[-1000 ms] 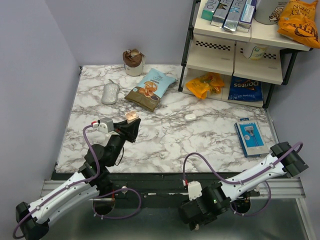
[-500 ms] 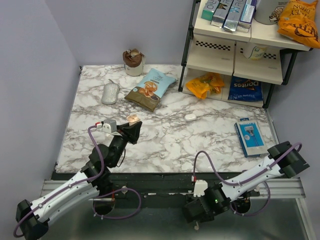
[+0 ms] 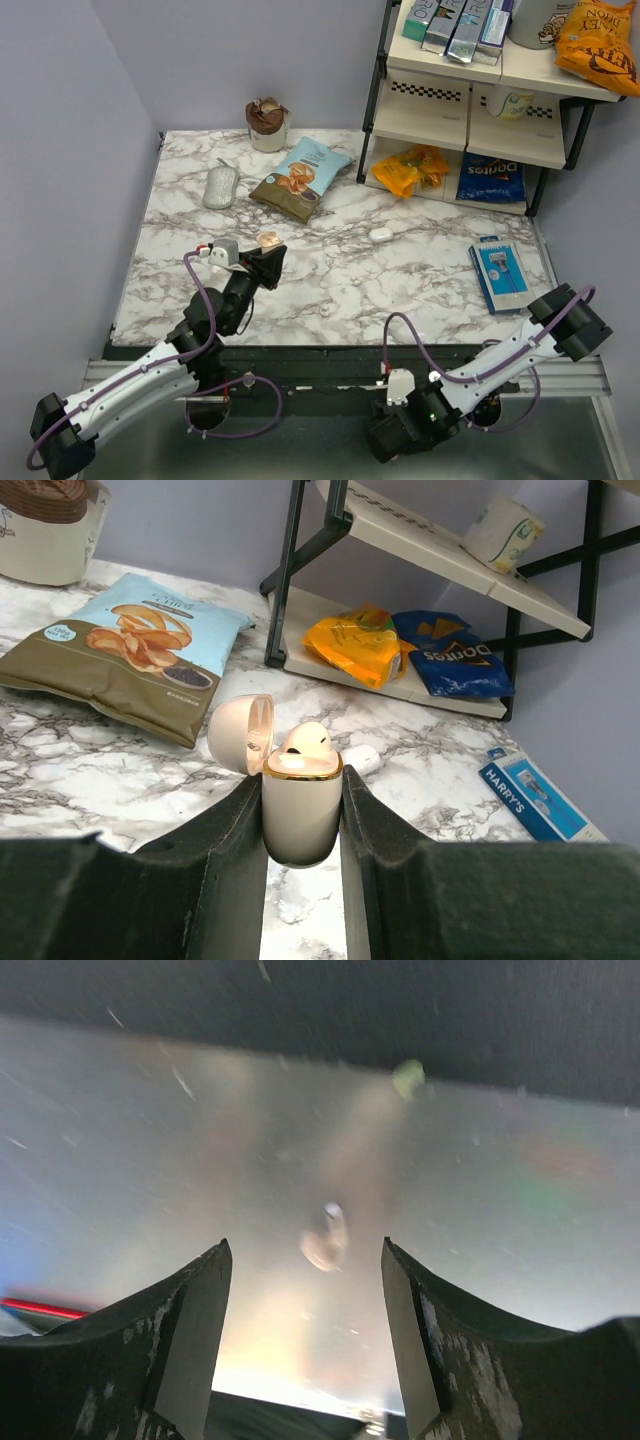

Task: Insert the wireless bluetooth earbuds into the charging case
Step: Pick up the earbud from the center of the board.

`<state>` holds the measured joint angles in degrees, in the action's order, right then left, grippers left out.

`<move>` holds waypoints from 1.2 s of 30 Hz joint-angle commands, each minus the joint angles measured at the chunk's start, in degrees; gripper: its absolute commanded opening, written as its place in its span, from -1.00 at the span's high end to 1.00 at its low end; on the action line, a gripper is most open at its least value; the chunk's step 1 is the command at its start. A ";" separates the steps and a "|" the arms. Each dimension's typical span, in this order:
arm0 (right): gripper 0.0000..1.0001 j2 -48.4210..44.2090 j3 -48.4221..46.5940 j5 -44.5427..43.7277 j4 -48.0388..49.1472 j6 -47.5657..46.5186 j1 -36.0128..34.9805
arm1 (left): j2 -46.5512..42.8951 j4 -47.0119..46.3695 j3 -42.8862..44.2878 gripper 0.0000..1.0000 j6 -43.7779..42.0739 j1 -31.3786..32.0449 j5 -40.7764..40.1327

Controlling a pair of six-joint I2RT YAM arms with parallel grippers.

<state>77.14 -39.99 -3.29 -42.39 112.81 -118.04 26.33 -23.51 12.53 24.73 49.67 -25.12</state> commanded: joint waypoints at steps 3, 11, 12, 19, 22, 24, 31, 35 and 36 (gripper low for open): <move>-0.39 1.60 1.14 1.88 2.13 8.65 -3.51 | 0.04 -1.37 0.83 1.00 -0.12 0.87 -2.30; -0.29 1.52 3.86 2.15 5.39 9.79 -3.51 | 0.13 -1.98 0.12 1.00 0.41 1.83 -2.74; -0.28 1.43 4.21 2.06 5.74 9.88 -3.51 | 0.13 -2.24 0.03 1.00 0.41 1.92 -2.91; -0.07 1.43 4.92 1.80 6.79 9.97 -3.51 | 0.30 -2.60 -0.49 1.00 0.41 2.36 -3.53; 0.02 2.04 4.48 1.88 6.71 9.36 -3.34 | 0.39 -2.68 -0.49 1.00 0.32 2.62 -3.62; 0.08 2.57 3.87 1.97 6.53 8.92 -3.43 | 0.22 -2.68 -0.49 1.00 0.32 2.71 -3.88; 0.10 5.56 1.14 2.76 6.44 4.35 -1.49 | -0.22 -2.42 -0.49 1.00 0.41 3.24 -4.06; 0.12 6.00 0.88 2.85 6.44 3.73 -0.88 | -1.01 -1.37 -0.32 1.00 0.49 3.50 -4.32; 0.14 6.00 0.79 2.85 6.53 3.47 -0.70 | -1.54 -1.19 -0.41 1.00 0.41 3.59 -4.41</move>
<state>81.08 -38.96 1.69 -37.71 113.10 -119.59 26.28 -24.23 12.49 24.97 52.71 -27.90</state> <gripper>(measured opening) 0.443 0.366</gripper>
